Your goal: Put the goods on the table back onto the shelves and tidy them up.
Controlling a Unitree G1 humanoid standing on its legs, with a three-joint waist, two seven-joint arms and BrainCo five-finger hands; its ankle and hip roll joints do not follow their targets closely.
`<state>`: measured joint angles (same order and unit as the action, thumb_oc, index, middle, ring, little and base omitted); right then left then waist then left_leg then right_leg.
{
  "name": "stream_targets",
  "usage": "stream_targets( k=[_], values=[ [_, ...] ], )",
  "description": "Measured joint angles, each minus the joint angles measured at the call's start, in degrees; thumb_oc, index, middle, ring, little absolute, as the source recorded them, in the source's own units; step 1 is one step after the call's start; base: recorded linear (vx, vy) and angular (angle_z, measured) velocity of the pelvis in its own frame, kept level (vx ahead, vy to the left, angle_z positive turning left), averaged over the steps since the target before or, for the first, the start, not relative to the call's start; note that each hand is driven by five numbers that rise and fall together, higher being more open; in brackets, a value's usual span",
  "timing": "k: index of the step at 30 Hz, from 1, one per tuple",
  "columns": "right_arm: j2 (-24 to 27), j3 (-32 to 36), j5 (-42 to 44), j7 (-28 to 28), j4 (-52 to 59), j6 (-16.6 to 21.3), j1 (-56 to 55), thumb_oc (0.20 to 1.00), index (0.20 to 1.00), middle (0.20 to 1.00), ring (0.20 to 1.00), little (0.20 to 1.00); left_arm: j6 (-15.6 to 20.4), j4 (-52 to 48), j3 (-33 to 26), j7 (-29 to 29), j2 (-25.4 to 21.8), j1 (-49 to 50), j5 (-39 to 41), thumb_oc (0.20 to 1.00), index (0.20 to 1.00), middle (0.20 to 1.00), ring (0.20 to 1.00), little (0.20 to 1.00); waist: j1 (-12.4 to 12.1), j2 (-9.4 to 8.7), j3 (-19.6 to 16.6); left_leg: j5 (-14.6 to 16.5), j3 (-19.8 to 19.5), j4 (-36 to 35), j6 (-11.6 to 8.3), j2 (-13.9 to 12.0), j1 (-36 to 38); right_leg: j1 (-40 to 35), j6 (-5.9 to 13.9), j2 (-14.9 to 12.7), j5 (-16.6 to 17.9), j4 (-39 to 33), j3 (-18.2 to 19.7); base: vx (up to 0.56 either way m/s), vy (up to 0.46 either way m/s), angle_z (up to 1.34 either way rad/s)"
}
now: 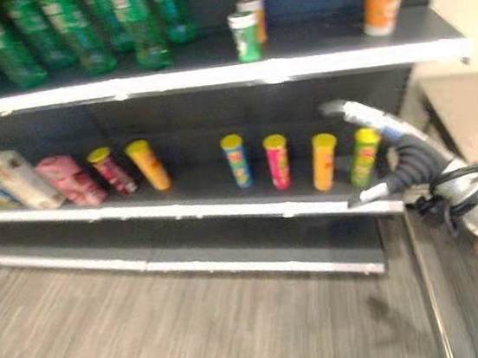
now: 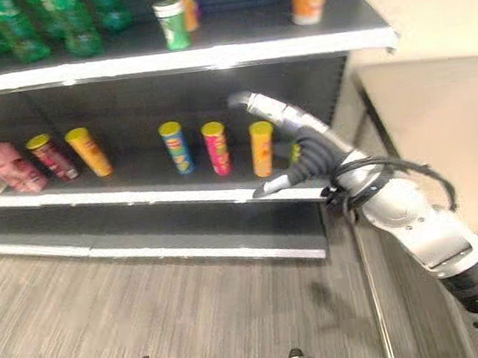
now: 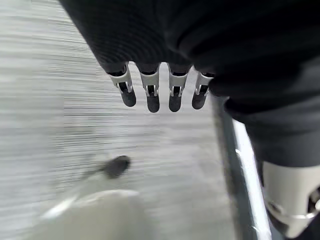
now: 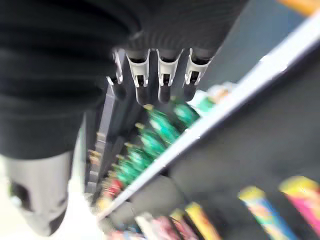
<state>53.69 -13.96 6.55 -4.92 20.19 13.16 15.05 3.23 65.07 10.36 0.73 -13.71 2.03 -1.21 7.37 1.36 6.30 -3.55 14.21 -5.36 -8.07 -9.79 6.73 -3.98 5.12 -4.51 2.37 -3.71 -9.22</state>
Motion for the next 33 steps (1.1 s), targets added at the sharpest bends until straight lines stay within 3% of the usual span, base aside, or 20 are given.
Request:
stream_targets(
  k=[1,2,4,7,9,10,12,13,14,16,17,19,20,21,22,24,25,30,33],
  values=[
    [-1.1,-0.6,0.0,-0.3,-0.7,-0.2,0.9,1.0,1.0,1.0,1.0,1.0,0.1,0.4,0.0,-0.1,-0.2,0.0,-0.2,1.0,1.0,1.0,1.0,1.0,-0.1,0.34,0.3,0.9,1.3,-0.1,1.15,0.1,0.4,0.2,0.43,0.2,0.2,0.1,1.0,-0.06,0.299,-1.08],
    [-2.1,-1.2,-0.8,-0.6,-0.8,-0.4,1.4,1.0,1.0,1.0,1.0,1.0,0.3,0.1,0.0,0.1,-0.9,-1.0,-0.2,1.0,1.0,1.0,1.0,1.0,0.0,-1.44,1.1,1.9,4.4,-0.4,1.66,0.9,0.3,2.2,1.49,-0.9,1.1,0.5,3.9,-0.08,0.269,-0.98],
    [-2.9,-1.5,-2.2,-0.6,-0.8,-0.7,1.9,1.0,1.0,1.0,1.0,1.0,0.3,-0.1,1.2,0.2,-1.8,-2.7,-0.2,1.0,1.0,1.0,1.0,1.0,0.9,-3.64,1.6,1.8,6.2,-0.4,2.44,3.0,0.4,3.9,2.3,-2.2,2.4,0.8,5.5,-0.06,0.276,-0.7],
    [-5.7,-5.1,-4.4,-0.5,-0.6,-1.7,6.1,1.0,1.0,1.0,1.0,1.0,0.5,-0.4,3.1,0.2,-2.0,-4.8,-0.9,1.0,1.0,1.0,1.0,1.0,2.6,-5.63,2.6,2.1,10.8,-0.3,4.54,5.9,1.0,6.9,3.77,-4.1,5.8,2.1,10.4,-0.1,0.241,-0.9],
    [-6.5,-8.8,-4.6,-0.5,0.0,-2.2,9.2,1.0,1.0,1.0,1.0,1.0,0.4,0.6,3.5,0.2,-2.9,-7.2,-2.4,1.0,1.0,1.0,1.0,1.0,2.9,-6.12,3.9,2.9,15.7,-0.4,5.43,6.2,1.7,10.1,7.03,-3.9,10.5,3.2,12.8,-0.09,0.115,-1.02],
    [-6.6,-9.1,-4.8,-0.5,0.1,-2.1,8.5,1.0,1.0,1.0,1.0,1.0,0.4,0.8,3.5,0.2,-3.4,-8.1,-2.4,1.0,1.0,1.0,1.0,1.0,3.9,-7.09,4.5,3.0,17.0,-0.1,5.7,6.6,2.3,10.4,7.92,-4.3,12.2,2.5,11.8,-0.06,0.11,-0.72],
    [-8.6,-9.1,-4.8,-0.4,0.0,-2.4,7.2,1.0,1.0,1.0,1.0,1.0,0.5,-0.2,3.7,0.3,-4.8,-8.5,-2.5,1.0,1.0,1.0,1.0,1.0,2.4,-7.89,5.4,3.7,18.3,-0.4,6.56,6.5,2.5,11.8,7.18,-3.9,17.2,1.0,7.4,-0.04,0.039,-0.92],
    [-7.4,-8.5,-4.8,-0.5,0.0,-2.4,3.9,1.0,1.0,1.0,1.0,1.0,0.1,-0.1,2.6,0.2,-4.9,-8.7,-2.7,1.0,1.0,1.0,1.0,1.0,3.3,-7.23,6.2,3.5,20.0,-0.4,8.16,5.4,2.3,11.6,6.62,-4.8,13.7,1.7,-4.0,-0.11,0.004,-0.78],
    [-6.1,-7.1,-4.9,-0.5,-0.1,-2.6,2.1,1.0,1.0,1.0,1.0,1.0,0.3,-0.3,2.5,0.2,-4.7,-8.7,-2.9,1.0,1.0,1.0,1.0,1.0,3.1,-6.56,6.5,3.4,20.3,-0.4,8.33,4.8,2.2,11.6,5.45,-6.3,11.5,4.2,-9.6,-0.09,-0.018,-0.52],
    [-6.0,-1.4,-5.4,-0.4,-0.1,-2.9,-1.4,1.0,1.0,1.0,1.0,1.0,0.3,0.1,2.7,0.0,-4.4,-7.4,-3.6,1.0,1.0,1.0,1.0,1.0,1.5,-4.4,6.6,2.7,22.6,-0.4,9.24,1.5,2.5,10.6,7.21,-8.4,9.2,10.8,-13.7,-0.05,-0.002,-0.43],
    [-6.4,1.9,-5.4,-0.2,0.0,-2.7,-3.7,1.0,1.0,1.0,1.0,1.0,0.4,0.2,2.2,0.1,-4.2,-6.5,-3.7,1.0,1.0,1.0,1.0,1.0,0.0,-3.55,6.2,2.6,23.9,-0.3,9.39,0.0,2.7,10.5,6.77,-9.9,7.9,14.7,-17.3,-0.03,0.018,-0.64],
    [-6.7,6.0,-5.5,0.5,2.2,-3.1,-6.0,1.0,1.0,1.0,1.0,1.0,-0.1,0.7,2.7,-0.1,-5.2,-2.8,-4.0,1.0,1.0,1.0,1.0,1.0,-1.6,-4.37,5.6,3.2,25.2,0.9,8.55,0.0,3.4,8.4,6.46,-13.2,8.3,17.3,-19.5,-0.01,0.014,-0.64],
    [-7.3,6.9,-5.5,0.7,3.2,-2.8,-6.4,1.0,1.0,1.0,1.0,1.0,-0.3,1.2,1.6,-0.4,-5.3,-0.7,-4.1,1.0,1.0,1.0,1.0,1.0,-2.0,-5.78,4.7,3.8,26.1,1.1,7.24,0.8,4.2,7.1,4.44,-14.2,9.4,17.0,-22.0,0.01,-0.064,-0.69],
    [-7.3,6.9,-5.5,0.8,3.5,-2.8,-5.6,1.0,1.0,1.0,1.0,1.0,-0.7,1.6,1.0,-0.6,-4.8,0.6,-4.1,1.0,1.0,1.0,1.0,1.0,-2.3,-5.2,4.8,3.8,26.0,0.7,7.03,1.0,4.7,7.1,3.01,-13.7,8.9,16.5,-23.4,0.01,-0.163,-0.87],
    [-6.6,7.5,-5.4,0.8,3.9,-2.6,-5.4,1.0,1.0,1.0,1.0,1.0,-0.8,1.8,0.5,-1.2,-3.9,2.2,-4.2,1.0,1.0,1.0,1.0,1.0,-2.3,-4.06,4.3,3.4,26.5,0.5,6.04,0.4,5.4,6.6,3.34,-12.4,8.4,13.9,-22.8,0.0,-0.194,-0.8],
    [-5.3,9.8,-5.2,0.9,3.2,-2.4,-6.6,1.0,1.0,1.0,1.0,1.0,-0.8,1.7,-0.5,-1.2,-4.1,2.7,-4.3,1.0,1.0,1.0,1.0,1.0,-2.2,-5.13,3.1,3.5,27.8,1.1,4.21,1.2,5.5,5.5,2.83,-12.0,5.0,10.2,-21.5,-0.02,-0.171,-0.5],
    [-5.1,12.5,-4.9,0.8,3.1,-2.5,-8.7,1.0,1.0,1.0,1.0,1.0,-0.8,1.8,-1.8,-1.2,-4.3,2.2,-4.3,1.0,1.0,1.0,1.0,1.0,-2.4,-5.51,2.5,3.5,28.1,2.2,3.56,1.0,5.4,4.6,1.07,-10.7,4.5,7.3,-21.1,-0.02,-0.182,-0.3],
    [-5.3,24.4,-1.4,1.5,3.1,-2.6,-17.7,1.0,1.0,1.0,1.0,1.0,-0.2,0.9,-2.8,-1.3,-4.6,1.5,-4.7,1.0,1.0,1.0,1.0,1.0,-1.6,-5.42,-0.7,3.1,29.6,3.0,2.18,-2.0,5.4,2.8,0.16,-5.5,5.6,1.1,-19.5,-0.01,-0.211,-0.27],
    [-6.3,28.9,-0.6,3.3,2.9,-2.3,-19.9,1.0,1.0,1.0,1.0,1.0,0.1,0.2,-2.3,-1.6,-4.4,1.1,-4.7,1.0,1.0,1.0,1.0,1.0,-0.2,-5.14,-2.1,3.5,29.5,3.9,1.1,-3.3,5.3,2.3,0.06,-4.2,5.6,-0.2,-19.3,-0.01,-0.152,-0.08]
  ],
)
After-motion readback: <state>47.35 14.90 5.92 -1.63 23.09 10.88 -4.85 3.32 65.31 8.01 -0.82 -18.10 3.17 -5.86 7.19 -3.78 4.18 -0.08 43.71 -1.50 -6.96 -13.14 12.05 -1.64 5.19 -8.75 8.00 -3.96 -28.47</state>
